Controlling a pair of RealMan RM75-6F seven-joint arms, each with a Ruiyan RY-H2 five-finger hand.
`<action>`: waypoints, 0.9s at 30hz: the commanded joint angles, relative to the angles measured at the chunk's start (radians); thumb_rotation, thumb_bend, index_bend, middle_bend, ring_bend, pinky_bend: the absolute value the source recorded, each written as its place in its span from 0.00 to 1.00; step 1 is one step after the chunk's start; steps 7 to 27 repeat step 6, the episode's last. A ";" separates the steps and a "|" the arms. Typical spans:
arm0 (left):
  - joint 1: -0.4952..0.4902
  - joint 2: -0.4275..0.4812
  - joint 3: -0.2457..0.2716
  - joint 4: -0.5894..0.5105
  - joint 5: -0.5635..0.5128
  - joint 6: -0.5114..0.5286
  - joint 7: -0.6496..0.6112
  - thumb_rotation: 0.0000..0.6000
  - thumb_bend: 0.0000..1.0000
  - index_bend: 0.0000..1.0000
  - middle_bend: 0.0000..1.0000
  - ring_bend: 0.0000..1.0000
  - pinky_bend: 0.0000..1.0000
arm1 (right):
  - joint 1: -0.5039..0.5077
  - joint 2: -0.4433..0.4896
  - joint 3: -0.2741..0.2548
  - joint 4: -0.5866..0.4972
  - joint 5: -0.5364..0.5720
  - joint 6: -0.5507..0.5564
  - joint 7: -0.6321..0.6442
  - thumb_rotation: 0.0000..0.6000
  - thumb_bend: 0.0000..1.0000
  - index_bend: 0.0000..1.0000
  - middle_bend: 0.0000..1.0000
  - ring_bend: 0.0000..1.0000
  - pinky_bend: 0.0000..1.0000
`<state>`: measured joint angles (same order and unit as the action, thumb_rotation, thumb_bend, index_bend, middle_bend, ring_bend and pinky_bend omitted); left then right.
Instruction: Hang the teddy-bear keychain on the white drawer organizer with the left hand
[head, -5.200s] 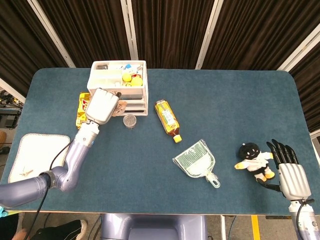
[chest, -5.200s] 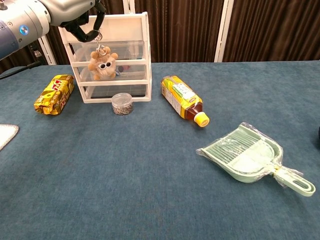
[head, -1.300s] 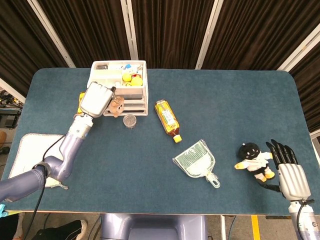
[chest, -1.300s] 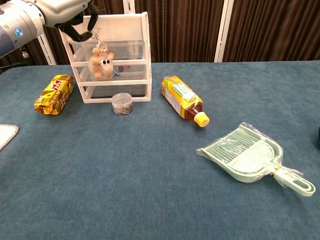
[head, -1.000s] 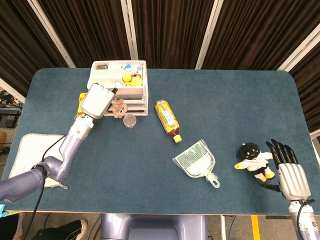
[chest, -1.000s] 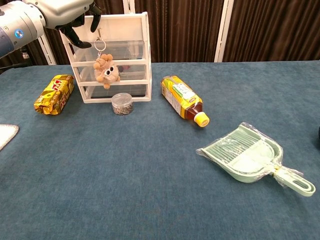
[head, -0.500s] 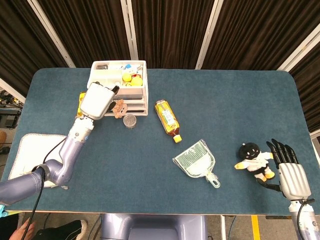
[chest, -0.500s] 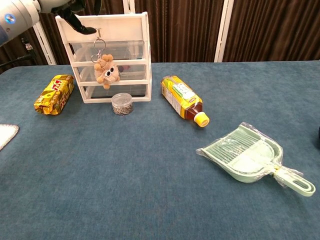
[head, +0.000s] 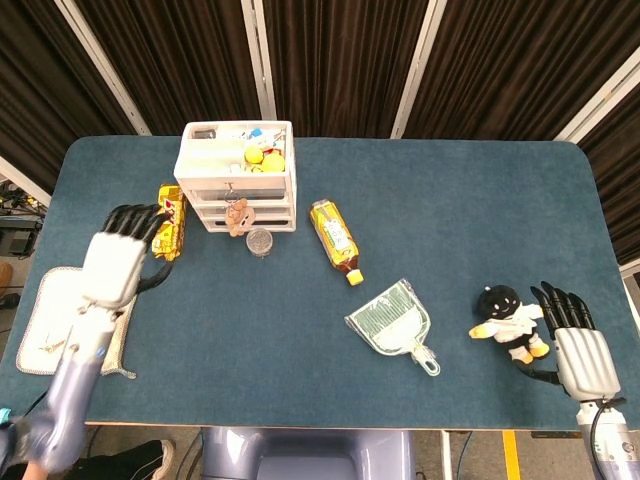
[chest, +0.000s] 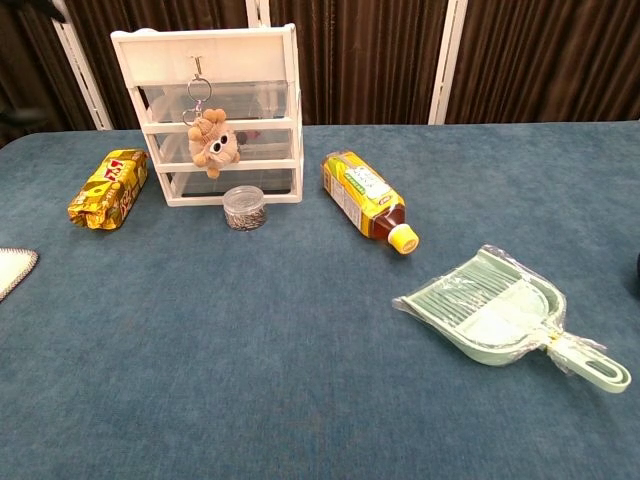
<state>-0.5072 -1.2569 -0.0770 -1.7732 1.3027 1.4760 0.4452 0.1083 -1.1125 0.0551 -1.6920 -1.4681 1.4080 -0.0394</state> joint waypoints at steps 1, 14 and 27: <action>0.077 0.051 0.071 -0.046 0.012 0.033 -0.041 1.00 0.17 0.04 0.00 0.00 0.00 | 0.001 0.002 0.000 -0.003 0.005 -0.004 -0.009 1.00 0.06 0.00 0.00 0.00 0.00; 0.148 0.064 0.116 -0.027 0.044 0.063 -0.087 1.00 0.16 0.00 0.00 0.00 0.00 | 0.000 0.001 0.001 -0.003 0.003 0.001 -0.014 1.00 0.06 0.00 0.00 0.00 0.00; 0.148 0.064 0.116 -0.027 0.044 0.063 -0.087 1.00 0.16 0.00 0.00 0.00 0.00 | 0.000 0.001 0.001 -0.003 0.003 0.001 -0.014 1.00 0.06 0.00 0.00 0.00 0.00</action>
